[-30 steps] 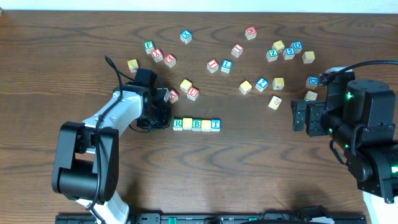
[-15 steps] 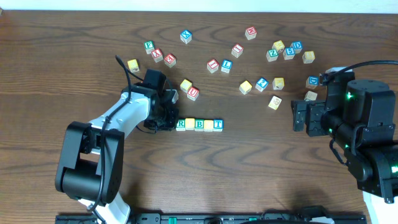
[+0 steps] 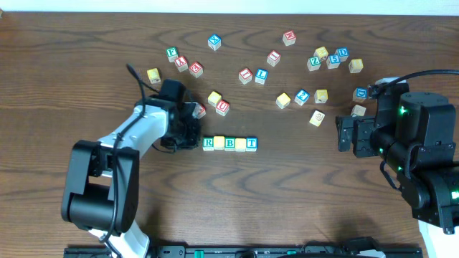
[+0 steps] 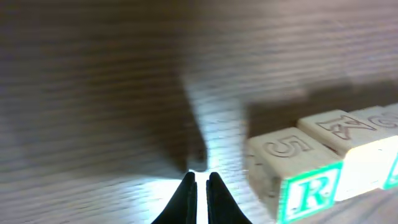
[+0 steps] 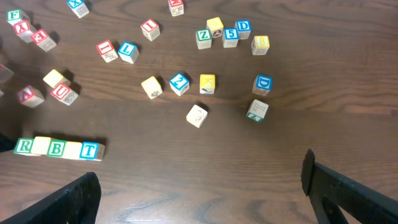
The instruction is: Spell out ROBOT
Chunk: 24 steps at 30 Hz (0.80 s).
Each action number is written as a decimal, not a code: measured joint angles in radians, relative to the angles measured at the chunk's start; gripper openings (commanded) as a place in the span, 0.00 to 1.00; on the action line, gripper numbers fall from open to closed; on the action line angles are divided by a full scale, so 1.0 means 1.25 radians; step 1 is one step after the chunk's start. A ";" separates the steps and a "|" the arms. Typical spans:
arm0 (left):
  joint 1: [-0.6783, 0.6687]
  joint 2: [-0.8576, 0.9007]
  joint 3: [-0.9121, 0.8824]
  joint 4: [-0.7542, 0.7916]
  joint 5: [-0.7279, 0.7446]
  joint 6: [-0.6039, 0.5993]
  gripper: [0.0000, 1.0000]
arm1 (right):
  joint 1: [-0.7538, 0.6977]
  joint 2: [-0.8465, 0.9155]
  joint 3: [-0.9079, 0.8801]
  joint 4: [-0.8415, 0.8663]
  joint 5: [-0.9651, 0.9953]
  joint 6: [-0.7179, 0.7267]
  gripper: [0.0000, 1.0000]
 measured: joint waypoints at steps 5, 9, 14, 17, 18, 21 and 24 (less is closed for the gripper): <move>0.039 0.000 0.030 -0.010 -0.001 0.007 0.07 | 0.000 0.000 0.000 0.000 0.000 0.000 0.99; 0.040 0.000 0.105 -0.015 -0.003 0.031 0.07 | 0.000 0.000 0.000 0.000 0.000 0.000 0.99; 0.040 0.000 0.122 -0.013 -0.003 0.046 0.07 | 0.000 0.000 0.000 0.000 0.000 0.000 0.99; 0.032 0.000 0.122 -0.011 -0.003 0.049 0.08 | 0.000 0.000 0.000 0.000 0.000 0.000 0.99; 0.026 0.000 0.122 -0.009 -0.003 0.049 0.07 | 0.000 0.000 0.000 0.000 0.000 0.000 0.99; -0.007 0.000 0.122 0.003 -0.006 0.049 0.08 | 0.000 0.000 0.000 0.000 0.000 0.000 0.99; -0.042 0.000 0.122 0.008 -0.016 0.049 0.07 | 0.000 0.000 0.000 0.000 0.000 0.000 0.99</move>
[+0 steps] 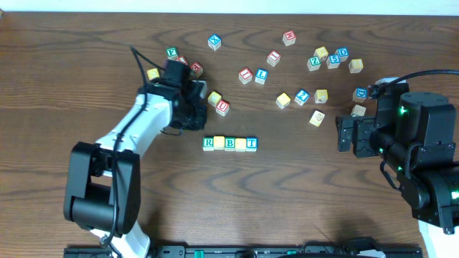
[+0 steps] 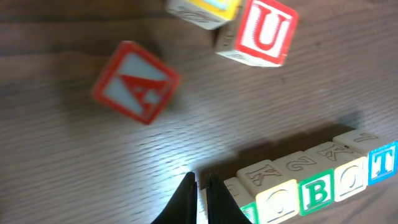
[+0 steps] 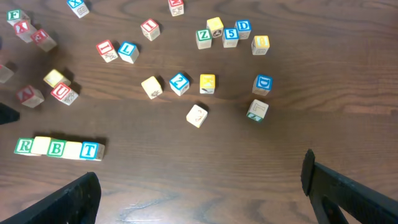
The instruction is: Spell out ROBOT
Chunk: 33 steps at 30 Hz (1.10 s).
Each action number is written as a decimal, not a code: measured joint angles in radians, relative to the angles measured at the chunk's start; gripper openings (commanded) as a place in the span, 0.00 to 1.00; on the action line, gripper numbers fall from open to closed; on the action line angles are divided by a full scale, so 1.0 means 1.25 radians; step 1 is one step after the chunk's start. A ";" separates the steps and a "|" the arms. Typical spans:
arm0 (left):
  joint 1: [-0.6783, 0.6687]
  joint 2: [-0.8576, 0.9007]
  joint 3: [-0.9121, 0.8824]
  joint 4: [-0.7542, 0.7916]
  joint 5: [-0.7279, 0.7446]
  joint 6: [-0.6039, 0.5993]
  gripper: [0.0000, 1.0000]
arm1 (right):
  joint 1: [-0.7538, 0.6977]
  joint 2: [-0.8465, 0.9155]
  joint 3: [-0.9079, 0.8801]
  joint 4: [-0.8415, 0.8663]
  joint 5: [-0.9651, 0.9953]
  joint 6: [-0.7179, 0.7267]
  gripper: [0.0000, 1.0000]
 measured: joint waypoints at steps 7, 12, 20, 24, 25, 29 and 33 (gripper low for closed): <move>-0.049 0.006 0.001 0.023 -0.038 -0.001 0.07 | 0.000 0.000 0.000 -0.001 0.000 0.000 0.99; -0.053 0.042 0.001 0.032 -0.045 -0.001 0.07 | 0.000 0.000 0.000 -0.003 0.000 0.000 0.99; -0.070 0.052 0.001 0.054 -0.046 -0.001 0.08 | 0.000 0.000 0.000 -0.003 0.000 0.000 0.99; -0.103 0.052 0.001 0.060 -0.046 -0.001 0.07 | 0.000 0.000 0.000 -0.003 0.000 0.000 0.99; -0.107 0.052 0.001 0.060 -0.046 -0.001 0.07 | 0.000 0.000 0.000 -0.003 0.000 0.000 0.99; -0.112 0.052 0.001 0.061 -0.046 -0.001 0.07 | 0.000 0.000 0.000 -0.003 0.000 0.000 0.99; -0.112 0.052 0.001 0.061 -0.046 -0.001 0.07 | 0.000 0.000 0.000 -0.003 0.000 0.000 0.99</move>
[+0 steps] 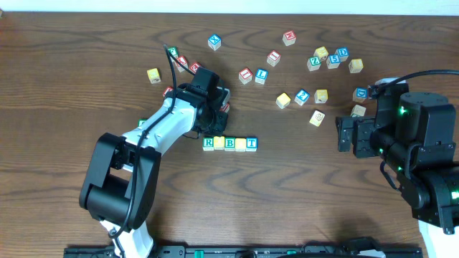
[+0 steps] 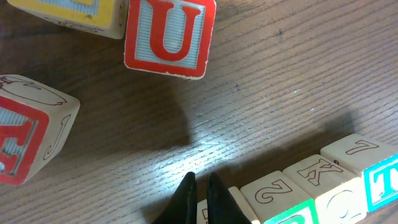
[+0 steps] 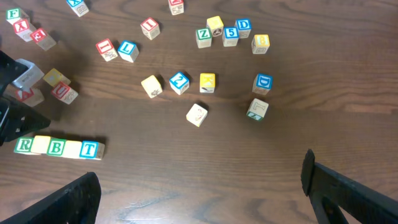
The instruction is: Spell out ROBOT
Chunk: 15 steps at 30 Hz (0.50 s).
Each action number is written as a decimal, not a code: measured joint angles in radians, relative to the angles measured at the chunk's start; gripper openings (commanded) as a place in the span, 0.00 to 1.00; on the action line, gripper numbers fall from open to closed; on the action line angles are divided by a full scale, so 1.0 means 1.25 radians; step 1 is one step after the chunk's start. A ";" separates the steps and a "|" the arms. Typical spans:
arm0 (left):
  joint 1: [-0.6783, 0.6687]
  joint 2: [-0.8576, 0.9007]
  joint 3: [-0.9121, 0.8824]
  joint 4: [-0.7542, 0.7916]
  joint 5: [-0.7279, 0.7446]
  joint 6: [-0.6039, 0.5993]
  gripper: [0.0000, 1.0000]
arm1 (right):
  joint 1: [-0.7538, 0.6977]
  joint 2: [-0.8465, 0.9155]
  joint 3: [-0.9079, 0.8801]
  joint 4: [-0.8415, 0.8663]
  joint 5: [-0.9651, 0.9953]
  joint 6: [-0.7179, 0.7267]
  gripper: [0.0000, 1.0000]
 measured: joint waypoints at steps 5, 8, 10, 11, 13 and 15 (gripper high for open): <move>0.000 0.001 0.000 -0.005 0.000 0.000 0.07 | 0.000 0.000 0.000 0.000 0.000 0.000 0.99; 0.000 0.001 0.000 -0.017 0.000 -0.002 0.08 | 0.000 0.000 0.000 0.000 0.000 0.000 0.99; 0.000 0.001 0.000 -0.024 0.000 -0.003 0.08 | 0.000 0.000 0.000 0.000 0.000 0.000 0.99; -0.001 0.001 0.000 -0.027 0.000 -0.003 0.07 | 0.000 0.000 0.000 0.000 0.000 0.000 0.99; -0.002 0.001 0.000 -0.030 0.000 -0.003 0.07 | 0.000 0.000 0.000 0.000 0.000 0.000 0.99; -0.005 0.001 0.000 -0.031 0.000 -0.003 0.07 | 0.000 0.000 0.000 0.000 0.000 0.000 0.99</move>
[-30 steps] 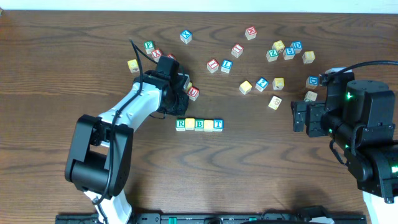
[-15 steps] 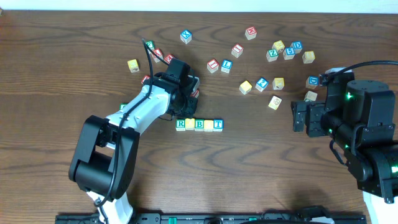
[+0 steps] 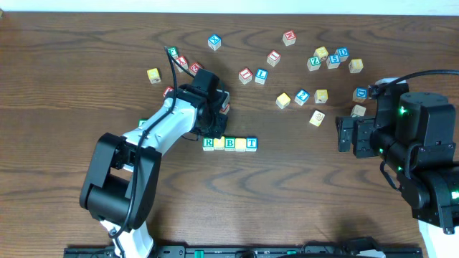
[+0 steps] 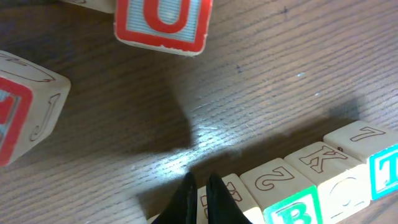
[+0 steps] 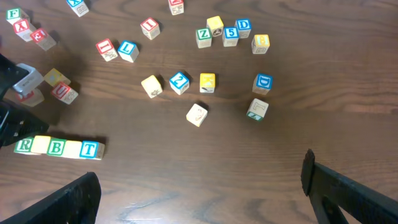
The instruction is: Spell out ROBOT
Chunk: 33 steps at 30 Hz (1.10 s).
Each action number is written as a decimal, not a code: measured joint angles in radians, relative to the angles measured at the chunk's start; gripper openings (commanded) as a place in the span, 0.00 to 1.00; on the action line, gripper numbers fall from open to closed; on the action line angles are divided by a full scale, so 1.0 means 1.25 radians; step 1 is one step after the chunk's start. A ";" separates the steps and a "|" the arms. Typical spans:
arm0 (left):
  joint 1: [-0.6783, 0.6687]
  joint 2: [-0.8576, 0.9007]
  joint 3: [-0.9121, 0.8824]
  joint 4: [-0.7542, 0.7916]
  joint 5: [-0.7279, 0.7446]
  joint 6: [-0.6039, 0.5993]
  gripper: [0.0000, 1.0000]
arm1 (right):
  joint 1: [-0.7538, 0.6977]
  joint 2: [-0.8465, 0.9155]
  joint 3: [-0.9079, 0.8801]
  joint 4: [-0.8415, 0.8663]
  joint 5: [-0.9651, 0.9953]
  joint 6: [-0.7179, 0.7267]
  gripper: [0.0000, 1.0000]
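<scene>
A row of blocks (image 3: 229, 143) lies mid-table, reading R, a pale yellow face, B, a pale face, T. In the left wrist view the B block (image 4: 298, 208) and T block (image 4: 387, 169) show, with carved 2, K and 7 on their top faces. My left gripper (image 4: 200, 182) is shut and empty, its tips low at the far edge of the row's second block (image 3: 219, 143). In the overhead view the left gripper (image 3: 209, 130) reaches in from behind the row. My right gripper (image 5: 199, 186) hangs open and empty over bare wood at the right (image 3: 348, 134).
A red U block (image 4: 163, 22) and another red-faced block (image 4: 25, 118) lie just behind the row. Several loose letter blocks (image 3: 301, 97) are scattered across the far half of the table. The right arm's base (image 3: 423, 158) stands at the right edge.
My left gripper, still shut, has moved slightly nearer the row, so its tips now overlap the second block's far edge. The row and the right arm are unchanged.
My shut left gripper was first low on the table at the row's left end beside the R block. Then it was farther back near the red A and U blocks. Later it stood behind the row's middle-left, and now touches its far edge. The right arm stayed still.
</scene>
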 measured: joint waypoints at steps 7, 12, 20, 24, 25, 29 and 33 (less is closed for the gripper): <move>-0.011 0.000 0.000 -0.007 0.000 0.000 0.07 | 0.000 0.000 0.000 0.000 0.000 0.000 0.99; -0.011 0.000 0.000 -0.014 0.000 0.000 0.07 | 0.000 0.000 0.000 0.000 0.000 0.000 0.99; -0.011 0.000 0.000 -0.018 0.000 0.000 0.07 | 0.000 0.000 0.000 0.000 0.000 0.000 0.99; -0.011 0.000 0.000 -0.018 0.000 0.000 0.08 | 0.000 0.000 0.000 0.000 0.000 0.000 0.99; -0.011 0.000 0.000 -0.019 0.000 0.000 0.07 | 0.000 0.000 0.000 0.000 0.000 0.000 0.99; -0.011 0.000 0.000 -0.019 0.000 0.000 0.07 | 0.000 0.000 0.000 0.000 0.000 0.000 0.99; -0.011 0.000 0.000 -0.023 0.000 0.000 0.07 | 0.000 0.000 0.000 0.000 0.000 0.000 0.99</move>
